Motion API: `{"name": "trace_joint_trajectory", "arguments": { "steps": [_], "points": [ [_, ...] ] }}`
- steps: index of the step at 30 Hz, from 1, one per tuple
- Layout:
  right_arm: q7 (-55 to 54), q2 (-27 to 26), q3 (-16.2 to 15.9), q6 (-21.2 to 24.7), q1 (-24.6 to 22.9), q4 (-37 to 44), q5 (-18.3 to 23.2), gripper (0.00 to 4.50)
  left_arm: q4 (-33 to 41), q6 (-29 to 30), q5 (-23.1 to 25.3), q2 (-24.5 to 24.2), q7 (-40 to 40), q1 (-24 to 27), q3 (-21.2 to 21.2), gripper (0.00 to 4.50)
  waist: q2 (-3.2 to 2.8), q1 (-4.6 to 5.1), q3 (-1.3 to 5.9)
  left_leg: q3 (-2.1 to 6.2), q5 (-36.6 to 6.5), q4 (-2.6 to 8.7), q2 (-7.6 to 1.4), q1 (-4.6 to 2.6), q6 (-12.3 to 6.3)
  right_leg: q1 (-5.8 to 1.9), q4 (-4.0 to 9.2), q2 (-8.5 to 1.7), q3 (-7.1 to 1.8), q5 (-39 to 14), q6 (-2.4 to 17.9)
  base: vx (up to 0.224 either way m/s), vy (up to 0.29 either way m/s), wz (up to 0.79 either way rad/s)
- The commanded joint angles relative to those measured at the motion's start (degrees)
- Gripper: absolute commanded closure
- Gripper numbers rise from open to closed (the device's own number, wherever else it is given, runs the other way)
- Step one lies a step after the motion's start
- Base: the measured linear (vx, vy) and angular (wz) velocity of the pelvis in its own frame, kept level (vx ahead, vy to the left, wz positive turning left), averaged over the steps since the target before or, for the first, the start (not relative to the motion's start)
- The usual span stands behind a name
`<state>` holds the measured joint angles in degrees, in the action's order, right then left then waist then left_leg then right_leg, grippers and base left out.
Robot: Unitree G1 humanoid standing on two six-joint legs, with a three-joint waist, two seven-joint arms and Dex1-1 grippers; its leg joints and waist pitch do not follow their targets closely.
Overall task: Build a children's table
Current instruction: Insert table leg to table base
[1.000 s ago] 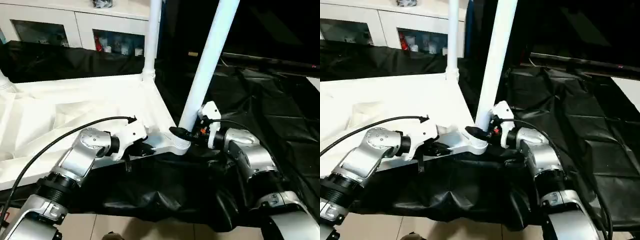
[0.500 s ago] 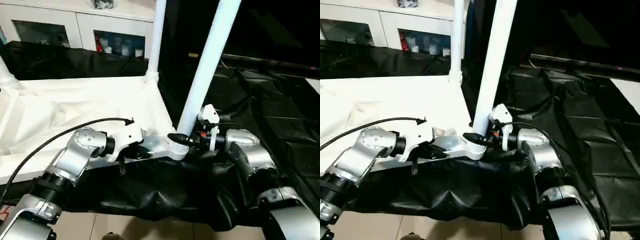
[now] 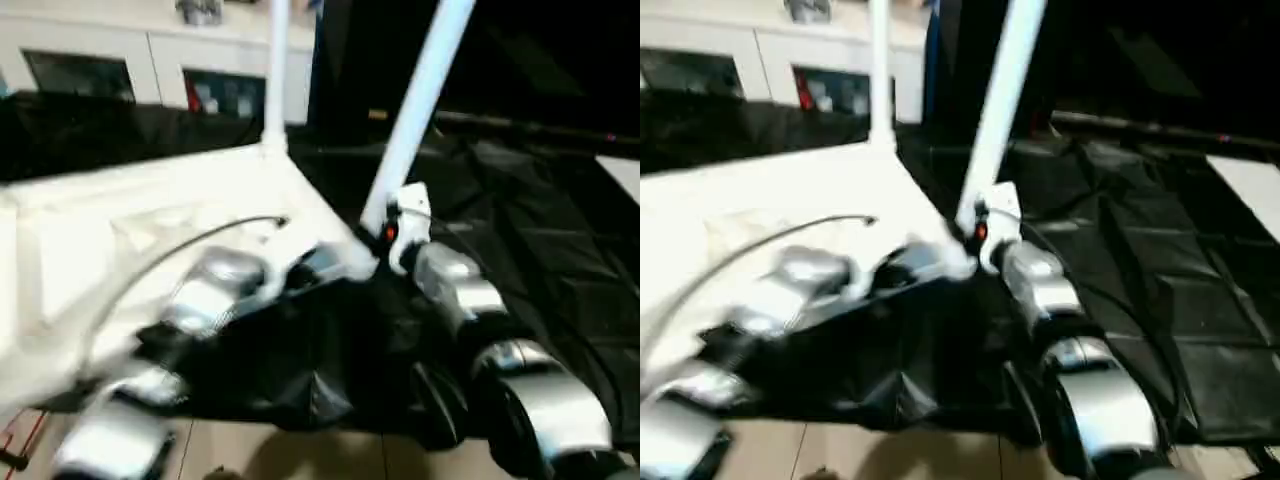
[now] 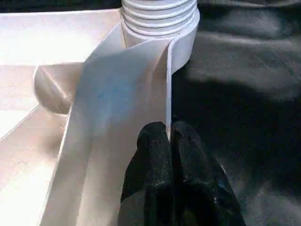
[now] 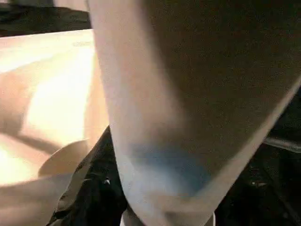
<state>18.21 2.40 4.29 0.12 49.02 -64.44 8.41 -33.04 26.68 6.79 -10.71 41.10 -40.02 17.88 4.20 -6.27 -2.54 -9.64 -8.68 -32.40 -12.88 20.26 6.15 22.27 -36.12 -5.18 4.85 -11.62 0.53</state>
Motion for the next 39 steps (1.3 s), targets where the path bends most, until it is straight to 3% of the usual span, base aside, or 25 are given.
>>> {"name": "trace_joint_trajectory", "arguments": {
  "steps": [1,6,10,14,16,19,21,24,34,39],
  "points": [
    [-0.1,-4.7,-1.0,6.0,-2.0,-5.9,0.3,2.60,1.4,-0.5,1.0,2.2,-4.7,-3.8,-0.4,4.50,-1.40,0.08,3.34,0.05,-20.1,3.81,-0.23,-0.34,2.20,-1.75,5.24,-2.76,-2.54,-15.5,8.6,0.000,0.000,0.00],
    [-1.2,-6.2,-1.1,6.2,-0.8,-7.4,-1.3,2.60,0.9,0.3,1.4,2.2,-5.3,-4.0,-0.1,4.50,-1.27,-0.01,3.31,-0.14,-18.7,3.81,-0.21,-0.23,1.68,-1.88,5.08,-2.70,-2.52,-13.2,8.9,0.000,0.000,0.00],
    [-1.5,-6.5,-1.2,5.6,-0.6,-8.3,-2.2,2.60,0.2,0.5,1.8,1.9,-5.9,-4.2,-0.5,4.50,-1.24,0.13,3.03,-0.06,-21.7,3.94,-0.21,-0.44,1.88,-1.54,5.64,-2.83,-2.50,-18.4,7.9,0.000,0.000,0.00],
    [-1.4,-6.6,-1.1,5.6,-0.5,-8.6,-2.3,2.60,0.4,0.7,2.0,2.0,-6.0,-4.2,-0.9,4.50,-1.26,0.12,2.98,0.04,-22.6,4.04,-0.25,-0.48,1.93,-1.41,5.87,-2.91,-2.50,-20.0,7.2,0.000,0.000,0.00],
    [-0.5,-6.6,-0.2,5.4,-0.4,-8.5,-1.9,1.90,0.5,0.6,1.9,2.1,-5.8,-4.2,-1.0,4.50,-1.35,0.16,2.94,0.05,-22.8,4.10,-0.27,-0.48,1.96,-1.34,5.93,-2.90,-2.53,-20.0,7.2,0.000,0.000,0.00],
    [0.2,-6.6,0.7,5.0,0.0,-8.4,-1.6,1.84,0.5,-0.1,1.6,2.0,-5.4,-4.1,-1.0,4.50,-1.43,0.33,2.89,0.15,-23.9,4.19,-0.26,-0.42,2.07,-1.30,6.02,-2.86,-2.47,-20.8,7.2,0.000,0.000,0.00],
    [0.8,-6.6,0.7,4.5,0.3,-8.3,-1.8,1.54,0.7,-0.5,1.4,1.9,-5.1,-4.1,-1.0,4.50,-1.28,0.64,3.00,0.20,-23.2,4.19,-0.24,-0.26,1.95,-1.47,5.97,-2.87,-2.41,-20.5,7.1,0.000,0.000,0.00],
    [2.3,-6.5,0.9,2.7,0.8,-7.7,-1.6,1.26,1.5,-1.7,1.1,1.5,-4.0,-3.7,-0.8,4.50,-1.63,0.75,2.90,0.14,-23.6,4.19,-0.26,-0.37,1.76,-1.24,6.12,-2.93,-2.46,-20.6,7.6,0.000,0.000,0.00],
    [7.1,-4.8,0.6,-1.3,2.0,-5.4,-2.3,0.44,5.5,-4.6,0.1,-1.0,0.8,-0.9,-0.3,4.50,-1.57,0.98,3.32,-0.23,-16.8,3.94,-0.42,0.46,0.70,-1.74,5.03,-2.81,-2.58,-10.9,10.3,0.000,0.000,0.00],
    [10.1,-3.6,0.2,-1.8,1.9,-4.4,-2.8,0.44,7.4,-6.1,-0.8,-2.6,3.5,0.8,0.0,4.50,-1.62,1.01,3.50,-0.36,-13.4,3.72,-0.45,0.60,0.07,-2.13,4.38,-2.72,-2.63,-5.8,11.9,0.000,0.000,0.00]
  ]
}}
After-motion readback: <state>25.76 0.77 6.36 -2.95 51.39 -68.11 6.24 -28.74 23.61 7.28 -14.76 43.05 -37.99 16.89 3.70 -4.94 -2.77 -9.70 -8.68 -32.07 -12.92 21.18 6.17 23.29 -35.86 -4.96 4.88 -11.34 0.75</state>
